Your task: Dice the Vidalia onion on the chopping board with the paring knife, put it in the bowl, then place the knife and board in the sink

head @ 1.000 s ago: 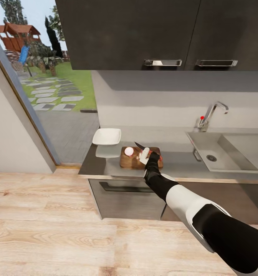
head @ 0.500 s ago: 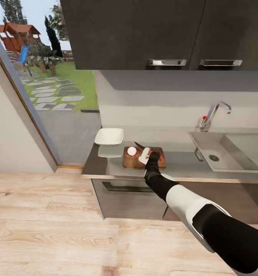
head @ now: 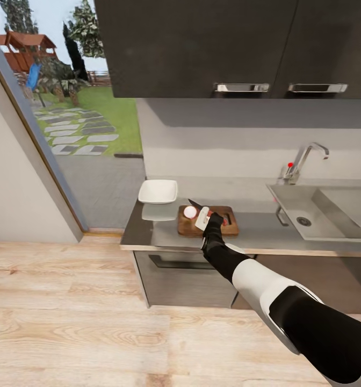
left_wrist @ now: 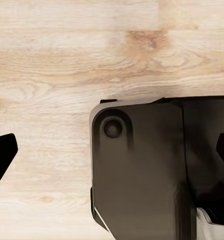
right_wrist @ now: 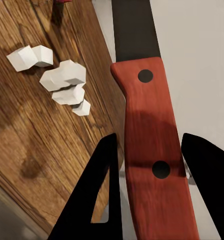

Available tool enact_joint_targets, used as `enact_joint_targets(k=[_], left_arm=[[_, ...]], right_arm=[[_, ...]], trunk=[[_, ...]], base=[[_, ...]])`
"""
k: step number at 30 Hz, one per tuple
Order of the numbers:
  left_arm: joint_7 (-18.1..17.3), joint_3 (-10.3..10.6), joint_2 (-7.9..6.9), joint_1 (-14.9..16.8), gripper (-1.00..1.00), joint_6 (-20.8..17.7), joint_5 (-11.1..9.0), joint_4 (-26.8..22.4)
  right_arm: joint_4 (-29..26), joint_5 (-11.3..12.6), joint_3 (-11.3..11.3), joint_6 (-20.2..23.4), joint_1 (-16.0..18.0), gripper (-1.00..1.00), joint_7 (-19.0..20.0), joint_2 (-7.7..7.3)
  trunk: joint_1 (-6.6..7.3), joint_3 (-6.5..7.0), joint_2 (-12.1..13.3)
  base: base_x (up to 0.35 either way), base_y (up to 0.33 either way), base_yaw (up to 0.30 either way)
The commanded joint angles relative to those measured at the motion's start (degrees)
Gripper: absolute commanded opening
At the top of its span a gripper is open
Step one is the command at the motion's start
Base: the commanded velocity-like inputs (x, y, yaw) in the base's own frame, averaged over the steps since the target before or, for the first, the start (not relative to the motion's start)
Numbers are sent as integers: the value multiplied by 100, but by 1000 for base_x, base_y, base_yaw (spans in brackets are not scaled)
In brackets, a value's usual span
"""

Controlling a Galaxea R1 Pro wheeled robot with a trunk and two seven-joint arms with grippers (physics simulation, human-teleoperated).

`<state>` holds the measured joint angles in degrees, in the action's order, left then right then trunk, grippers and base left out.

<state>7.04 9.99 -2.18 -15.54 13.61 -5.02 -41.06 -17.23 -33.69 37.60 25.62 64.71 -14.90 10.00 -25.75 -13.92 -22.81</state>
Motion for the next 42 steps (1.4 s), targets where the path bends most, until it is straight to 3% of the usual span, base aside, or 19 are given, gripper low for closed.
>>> enact_joint_targets(k=[1,23,26,27,30,32,35,38,42], left_arm=[[52,47,-10,0,100,11,-52,-7],[52,47,-10,-1,100,12,-52,0],[52,47,-10,1,100,11,-52,-6],[52,47,-10,0,100,10,-52,-7],[52,47,-10,1,100,10,-52,-1],[52,47,-9,-1,100,11,-52,3],[52,47,-4,0,100,10,-52,9],[52,47,-2,-1,100,10,-52,17],[52,52,8,0,100,15,-52,14]], right_arm=[[0,-23,37,48,6,-100,-4,0],[-170,-39,-42,48,6,-100,-103,0],[-685,-33,-767,55,4,-100,-345,0],[-1236,-38,-1765,78,5,-100,-394,0],[-1963,-40,-3055,229,6,-100,-356,0],[-2237,-34,-3642,302,2,-100,-165,0],[-2339,24,-4176,329,3,-100,493,-17],[-2383,75,-4676,337,0,-100,1300,-219],[-2316,108,-4773,338,-1,-100,1555,-514]], trunk=[[-4,-10,-11],[-4,-71,-11],[-4,-71,-11],[-4,-71,-11],[-4,-71,-11],[-4,-71,-11],[-4,-71,-11],[-4,-71,-11],[-4,-71,-11]], base=[[0,83,0],[0,26,0],[0,0,0],[0,0,0],[0,0,0],[0,0,0],[15,-23,0],[87,-145,0],[125,-260,0]])
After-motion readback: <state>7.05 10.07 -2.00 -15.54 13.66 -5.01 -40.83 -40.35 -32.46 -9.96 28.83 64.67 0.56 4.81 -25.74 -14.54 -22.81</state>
